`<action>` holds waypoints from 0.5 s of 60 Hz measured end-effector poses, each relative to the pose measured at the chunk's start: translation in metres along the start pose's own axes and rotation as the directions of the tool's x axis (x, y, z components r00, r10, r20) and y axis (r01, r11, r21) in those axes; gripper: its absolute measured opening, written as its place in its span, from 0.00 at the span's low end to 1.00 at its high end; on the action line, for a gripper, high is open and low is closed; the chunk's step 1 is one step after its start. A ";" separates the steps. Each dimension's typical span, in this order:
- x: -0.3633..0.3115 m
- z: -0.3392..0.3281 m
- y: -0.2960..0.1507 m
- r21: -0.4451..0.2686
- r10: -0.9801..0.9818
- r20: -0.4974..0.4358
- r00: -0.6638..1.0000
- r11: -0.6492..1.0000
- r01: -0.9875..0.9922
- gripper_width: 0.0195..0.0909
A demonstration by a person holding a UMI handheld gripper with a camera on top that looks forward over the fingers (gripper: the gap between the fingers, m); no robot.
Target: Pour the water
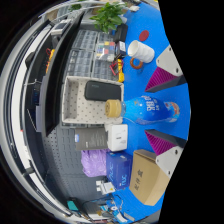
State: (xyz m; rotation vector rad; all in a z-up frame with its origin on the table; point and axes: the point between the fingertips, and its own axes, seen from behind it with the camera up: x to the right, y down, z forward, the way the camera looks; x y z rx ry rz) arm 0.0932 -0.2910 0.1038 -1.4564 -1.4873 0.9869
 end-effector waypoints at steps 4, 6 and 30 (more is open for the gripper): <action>-0.001 0.012 0.000 0.016 0.000 -0.007 1.000 1.000 0.000 0.79; -0.001 0.017 -0.001 0.033 -0.001 -0.011 1.000 0.999 0.002 0.79; 0.002 0.037 -0.019 0.233 0.037 0.019 0.999 0.972 -0.041 0.34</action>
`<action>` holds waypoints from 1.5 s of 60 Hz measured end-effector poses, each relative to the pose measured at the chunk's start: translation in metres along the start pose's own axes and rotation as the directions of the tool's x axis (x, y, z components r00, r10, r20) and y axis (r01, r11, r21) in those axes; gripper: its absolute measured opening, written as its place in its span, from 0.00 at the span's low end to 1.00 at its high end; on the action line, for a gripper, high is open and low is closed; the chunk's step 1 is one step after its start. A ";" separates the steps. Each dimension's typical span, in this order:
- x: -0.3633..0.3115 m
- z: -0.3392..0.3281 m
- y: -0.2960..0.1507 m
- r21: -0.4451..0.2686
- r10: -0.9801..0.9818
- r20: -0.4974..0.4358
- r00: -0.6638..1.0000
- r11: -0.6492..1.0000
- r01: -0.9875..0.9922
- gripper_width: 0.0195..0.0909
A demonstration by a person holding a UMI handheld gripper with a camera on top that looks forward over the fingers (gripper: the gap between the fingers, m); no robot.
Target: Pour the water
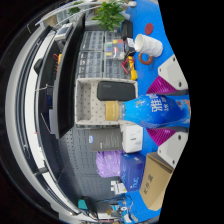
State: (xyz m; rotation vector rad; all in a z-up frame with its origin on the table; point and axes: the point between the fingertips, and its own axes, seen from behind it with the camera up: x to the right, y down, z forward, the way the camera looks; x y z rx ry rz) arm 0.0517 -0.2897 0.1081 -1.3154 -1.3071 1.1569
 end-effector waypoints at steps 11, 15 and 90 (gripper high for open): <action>0.002 0.002 0.001 -0.030 0.021 0.018 1.000 0.999 -0.021 0.29; 0.007 0.003 0.000 -0.050 0.069 0.022 0.997 0.996 -0.068 0.29; 0.133 0.061 -0.027 -0.287 0.936 -0.233 -0.263 -0.325 -0.901 0.29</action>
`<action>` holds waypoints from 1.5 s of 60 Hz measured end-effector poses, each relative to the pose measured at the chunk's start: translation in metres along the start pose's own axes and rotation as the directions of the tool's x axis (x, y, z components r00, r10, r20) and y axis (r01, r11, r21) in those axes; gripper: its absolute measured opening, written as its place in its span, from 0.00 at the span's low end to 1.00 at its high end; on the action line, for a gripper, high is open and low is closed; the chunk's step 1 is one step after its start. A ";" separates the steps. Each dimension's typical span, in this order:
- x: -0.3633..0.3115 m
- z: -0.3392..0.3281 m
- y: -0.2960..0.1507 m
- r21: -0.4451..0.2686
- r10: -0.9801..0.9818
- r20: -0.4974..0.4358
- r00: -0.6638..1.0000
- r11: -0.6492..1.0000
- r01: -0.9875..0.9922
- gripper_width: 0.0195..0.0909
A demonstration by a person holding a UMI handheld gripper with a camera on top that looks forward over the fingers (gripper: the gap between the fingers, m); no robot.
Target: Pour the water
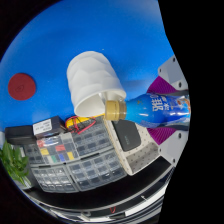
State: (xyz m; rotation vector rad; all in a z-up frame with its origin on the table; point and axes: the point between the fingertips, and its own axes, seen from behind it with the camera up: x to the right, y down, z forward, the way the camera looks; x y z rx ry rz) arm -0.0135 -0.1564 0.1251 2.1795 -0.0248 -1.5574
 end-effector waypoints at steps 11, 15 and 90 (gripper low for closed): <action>-0.019 -0.015 -0.007 0.023 -0.205 0.006 0.979 0.978 0.205 0.29; -0.035 -0.024 -0.012 0.032 -0.366 0.007 0.931 0.930 0.365 0.29; -0.072 -0.075 -0.274 0.023 -0.819 -0.535 -0.207 -0.259 0.966 0.41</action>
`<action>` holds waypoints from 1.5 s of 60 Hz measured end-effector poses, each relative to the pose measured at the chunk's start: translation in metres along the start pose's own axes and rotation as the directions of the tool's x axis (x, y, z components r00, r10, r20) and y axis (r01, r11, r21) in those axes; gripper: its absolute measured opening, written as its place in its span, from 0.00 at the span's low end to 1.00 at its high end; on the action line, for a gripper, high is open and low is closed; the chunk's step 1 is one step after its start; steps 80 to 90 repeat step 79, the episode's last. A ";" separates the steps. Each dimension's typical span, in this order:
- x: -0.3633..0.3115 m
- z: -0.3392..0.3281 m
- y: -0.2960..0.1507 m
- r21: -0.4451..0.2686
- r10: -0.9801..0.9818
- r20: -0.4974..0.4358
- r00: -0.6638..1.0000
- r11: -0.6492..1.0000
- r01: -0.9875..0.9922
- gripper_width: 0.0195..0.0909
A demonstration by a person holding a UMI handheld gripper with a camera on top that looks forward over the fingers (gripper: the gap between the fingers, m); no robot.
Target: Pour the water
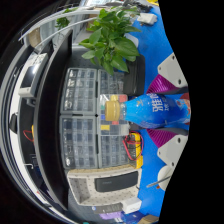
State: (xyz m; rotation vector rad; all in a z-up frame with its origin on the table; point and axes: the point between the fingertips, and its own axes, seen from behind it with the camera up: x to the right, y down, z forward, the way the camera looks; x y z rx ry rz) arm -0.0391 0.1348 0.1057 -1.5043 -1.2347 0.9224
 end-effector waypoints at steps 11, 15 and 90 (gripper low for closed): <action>0.012 -0.011 0.018 -0.080 0.028 -0.071 0.997 0.996 -0.034 0.61; 0.010 -0.016 0.023 -0.098 0.054 -0.081 0.995 0.993 -0.062 0.60; -0.213 -0.254 -0.058 -0.002 -0.040 0.243 0.969 0.999 0.042 0.61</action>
